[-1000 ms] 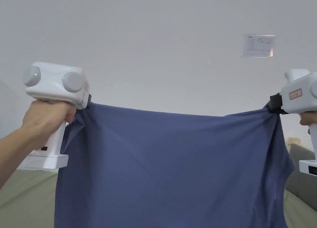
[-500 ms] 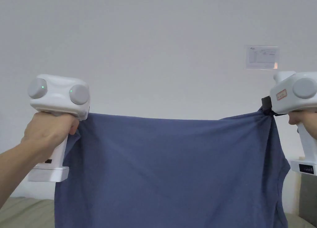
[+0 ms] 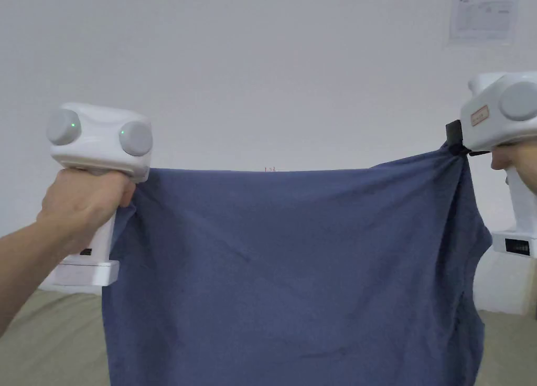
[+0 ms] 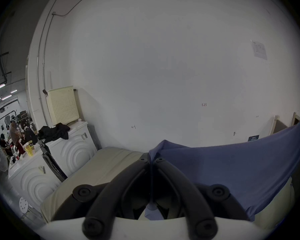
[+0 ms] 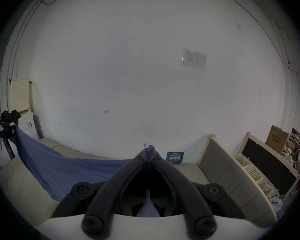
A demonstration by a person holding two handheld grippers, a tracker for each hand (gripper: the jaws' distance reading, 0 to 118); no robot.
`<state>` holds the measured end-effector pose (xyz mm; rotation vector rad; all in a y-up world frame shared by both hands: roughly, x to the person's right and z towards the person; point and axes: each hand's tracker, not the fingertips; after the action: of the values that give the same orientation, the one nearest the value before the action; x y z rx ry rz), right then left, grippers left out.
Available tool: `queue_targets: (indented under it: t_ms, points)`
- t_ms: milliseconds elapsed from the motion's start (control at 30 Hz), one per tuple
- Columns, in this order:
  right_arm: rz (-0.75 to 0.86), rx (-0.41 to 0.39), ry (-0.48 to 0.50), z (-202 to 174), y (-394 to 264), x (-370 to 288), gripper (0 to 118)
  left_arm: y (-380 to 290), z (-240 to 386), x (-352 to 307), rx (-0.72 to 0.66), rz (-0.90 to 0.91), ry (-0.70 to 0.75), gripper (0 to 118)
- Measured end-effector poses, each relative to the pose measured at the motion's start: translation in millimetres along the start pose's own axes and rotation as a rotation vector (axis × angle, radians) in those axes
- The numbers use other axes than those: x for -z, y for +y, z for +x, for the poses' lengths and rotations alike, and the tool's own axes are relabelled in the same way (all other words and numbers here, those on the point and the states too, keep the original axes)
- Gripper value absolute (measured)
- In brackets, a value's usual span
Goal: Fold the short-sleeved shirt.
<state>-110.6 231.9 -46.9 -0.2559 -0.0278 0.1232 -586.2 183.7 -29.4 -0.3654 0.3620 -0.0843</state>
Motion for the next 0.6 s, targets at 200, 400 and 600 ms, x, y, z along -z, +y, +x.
queue_targets:
  t_ms: [200,400,600]
  points:
    - [-0.129,0.001,0.045,-12.5,-111.9,16.8,2,-102.4,12.1,30.2,0.113,-0.115,-0.030,0]
    - [-0.330,-0.026,0.094,-21.1,-247.4,-18.0,2,-226.3,7.3,19.6,0.158,-0.252,-0.090,0]
    - [-0.402,0.039,0.164,-14.1,-351.7,-105.0,2,-331.1,-26.4,-45.0,0.176,-0.363,-0.129,0]
